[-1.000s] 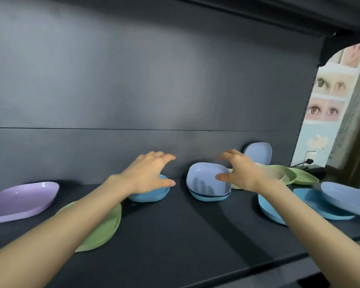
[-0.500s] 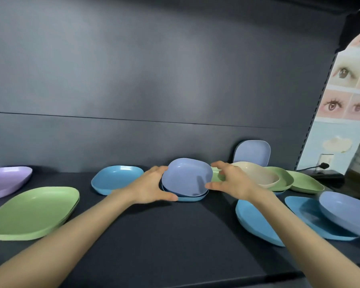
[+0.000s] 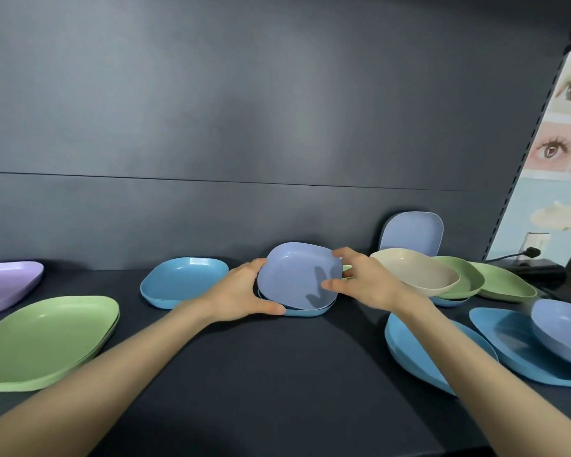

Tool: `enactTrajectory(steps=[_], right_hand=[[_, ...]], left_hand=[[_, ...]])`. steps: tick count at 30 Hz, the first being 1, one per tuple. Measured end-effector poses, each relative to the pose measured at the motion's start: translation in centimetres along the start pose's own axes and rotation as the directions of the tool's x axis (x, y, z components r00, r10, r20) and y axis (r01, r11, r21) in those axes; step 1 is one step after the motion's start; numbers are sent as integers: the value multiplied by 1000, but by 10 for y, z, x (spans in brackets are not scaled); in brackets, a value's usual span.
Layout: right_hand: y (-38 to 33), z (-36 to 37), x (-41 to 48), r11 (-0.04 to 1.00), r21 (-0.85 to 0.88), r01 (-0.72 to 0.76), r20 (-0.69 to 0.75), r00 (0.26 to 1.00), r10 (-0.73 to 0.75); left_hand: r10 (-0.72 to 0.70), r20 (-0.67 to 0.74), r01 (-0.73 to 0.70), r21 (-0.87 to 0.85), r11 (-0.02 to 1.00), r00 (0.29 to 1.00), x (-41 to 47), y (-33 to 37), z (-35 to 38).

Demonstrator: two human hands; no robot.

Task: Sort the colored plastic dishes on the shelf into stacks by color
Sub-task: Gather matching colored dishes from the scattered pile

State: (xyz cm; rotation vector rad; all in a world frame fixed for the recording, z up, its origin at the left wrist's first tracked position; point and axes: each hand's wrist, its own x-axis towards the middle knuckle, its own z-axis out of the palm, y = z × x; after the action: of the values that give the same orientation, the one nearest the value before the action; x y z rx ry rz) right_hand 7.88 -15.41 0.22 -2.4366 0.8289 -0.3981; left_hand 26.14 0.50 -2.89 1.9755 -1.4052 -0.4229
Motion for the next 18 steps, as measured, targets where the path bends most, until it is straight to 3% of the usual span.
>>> enactTrajectory(steps=[13,18], right_hand=[[-22,2,-25,936,317,150,-259,964,-67],[-46,23,-40,858,456,237,-229,963,-144]], left_hand=[[104,-338,-174,-183,968,935,-24,12,-10],[49,-456,-177,-244,954,889,-66,13,-20]])
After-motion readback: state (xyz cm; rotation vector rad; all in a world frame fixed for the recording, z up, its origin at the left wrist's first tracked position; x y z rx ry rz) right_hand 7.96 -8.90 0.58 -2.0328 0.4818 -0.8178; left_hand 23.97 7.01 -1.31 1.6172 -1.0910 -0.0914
